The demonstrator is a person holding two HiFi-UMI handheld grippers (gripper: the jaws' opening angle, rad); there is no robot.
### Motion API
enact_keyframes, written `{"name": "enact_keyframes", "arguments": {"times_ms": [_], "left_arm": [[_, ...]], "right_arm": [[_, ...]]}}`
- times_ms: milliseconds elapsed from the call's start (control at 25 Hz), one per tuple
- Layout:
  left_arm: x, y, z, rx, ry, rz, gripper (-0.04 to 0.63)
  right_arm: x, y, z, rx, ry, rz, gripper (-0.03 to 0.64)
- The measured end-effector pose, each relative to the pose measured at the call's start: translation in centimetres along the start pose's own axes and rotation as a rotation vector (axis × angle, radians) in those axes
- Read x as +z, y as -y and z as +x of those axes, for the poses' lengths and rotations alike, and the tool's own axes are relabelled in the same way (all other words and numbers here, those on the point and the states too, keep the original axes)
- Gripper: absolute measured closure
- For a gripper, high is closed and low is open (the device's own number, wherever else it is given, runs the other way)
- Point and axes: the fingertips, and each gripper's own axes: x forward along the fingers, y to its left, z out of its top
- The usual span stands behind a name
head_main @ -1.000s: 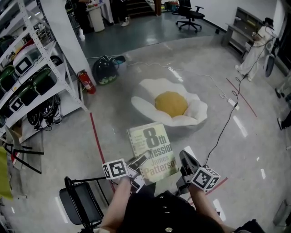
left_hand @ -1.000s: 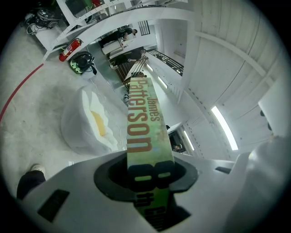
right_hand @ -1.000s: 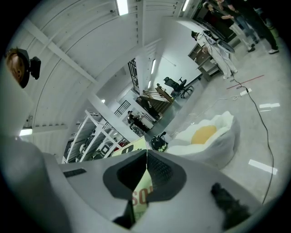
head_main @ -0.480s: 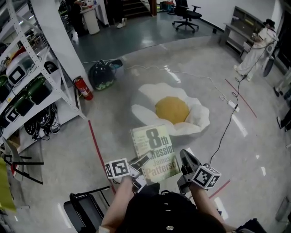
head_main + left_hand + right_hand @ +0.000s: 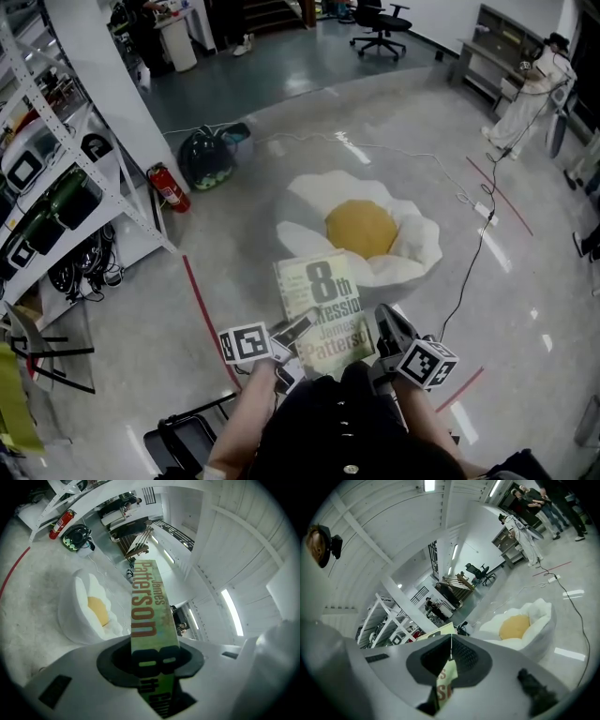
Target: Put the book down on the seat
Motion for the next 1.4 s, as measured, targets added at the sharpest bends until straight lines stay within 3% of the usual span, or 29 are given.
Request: {"name": "enact_keyframes", "arguments": {"times_ms": [520, 1040, 1400], "left_arm": [[2.2, -1.8, 1.4, -0.004, -0.002, -0.059, 0.434], [10.4, -4.4, 11.5, 0.037, -0.003, -0.077, 0.434], [15.1, -6.0, 17.9, 0.06, -0.05, -0.09, 0.434]], "right_arm": [[1.9, 0.2, 3.2, 0.011, -0.034, -0.028, 0.604], [8.8, 5.9, 12.9, 0.025, -0.076, 0.007, 0.604], [12.9, 9.4, 18.2, 0.015, -0.101, 0.03, 0.604]]}}
